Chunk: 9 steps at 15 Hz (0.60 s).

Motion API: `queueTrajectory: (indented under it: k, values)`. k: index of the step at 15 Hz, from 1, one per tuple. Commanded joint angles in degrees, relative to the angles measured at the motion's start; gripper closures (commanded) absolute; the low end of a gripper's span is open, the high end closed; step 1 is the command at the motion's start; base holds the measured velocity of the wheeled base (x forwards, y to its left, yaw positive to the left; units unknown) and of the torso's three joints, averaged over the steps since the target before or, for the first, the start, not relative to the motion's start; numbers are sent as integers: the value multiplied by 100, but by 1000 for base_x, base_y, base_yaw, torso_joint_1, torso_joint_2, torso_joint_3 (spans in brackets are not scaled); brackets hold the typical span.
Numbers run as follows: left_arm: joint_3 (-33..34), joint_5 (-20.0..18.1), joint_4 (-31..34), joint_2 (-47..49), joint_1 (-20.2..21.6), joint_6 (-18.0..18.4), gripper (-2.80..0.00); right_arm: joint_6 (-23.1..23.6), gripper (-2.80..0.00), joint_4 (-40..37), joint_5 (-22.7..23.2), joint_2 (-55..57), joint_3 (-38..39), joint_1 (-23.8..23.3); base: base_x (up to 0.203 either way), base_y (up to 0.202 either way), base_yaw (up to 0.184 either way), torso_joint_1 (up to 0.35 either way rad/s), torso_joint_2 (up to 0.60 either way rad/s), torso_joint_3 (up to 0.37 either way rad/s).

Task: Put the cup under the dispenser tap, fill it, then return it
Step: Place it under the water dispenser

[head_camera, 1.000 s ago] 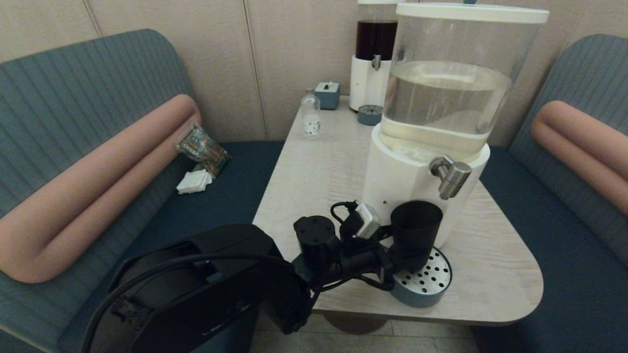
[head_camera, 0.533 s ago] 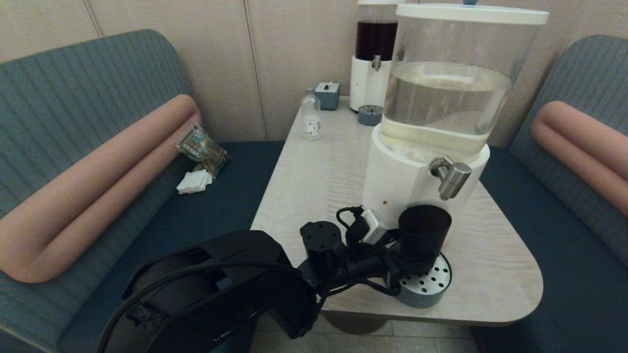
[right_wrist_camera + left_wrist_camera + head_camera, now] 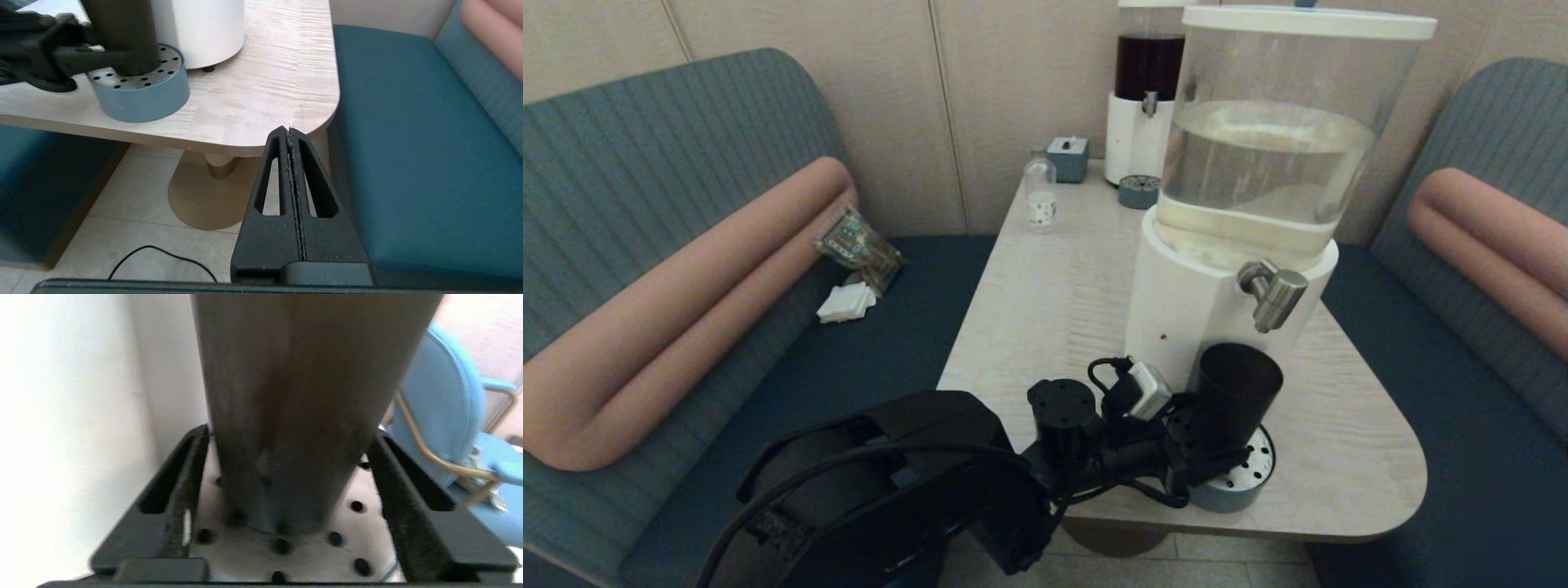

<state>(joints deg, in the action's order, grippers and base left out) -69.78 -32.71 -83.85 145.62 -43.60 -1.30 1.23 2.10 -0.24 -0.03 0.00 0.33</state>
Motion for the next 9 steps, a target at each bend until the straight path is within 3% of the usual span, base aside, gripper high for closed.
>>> queueTrajectory:
  k: [1,9]
  values:
    - [-1,-16,-97,-35,-34,7,-280,5,0,1,2,-6,79,2,0,0,0,0,0,0]
    - [732,-16,-113,-663,-70,33,-280,0,0,1,-3,-6,87,2,0,0,0,0,0,0]
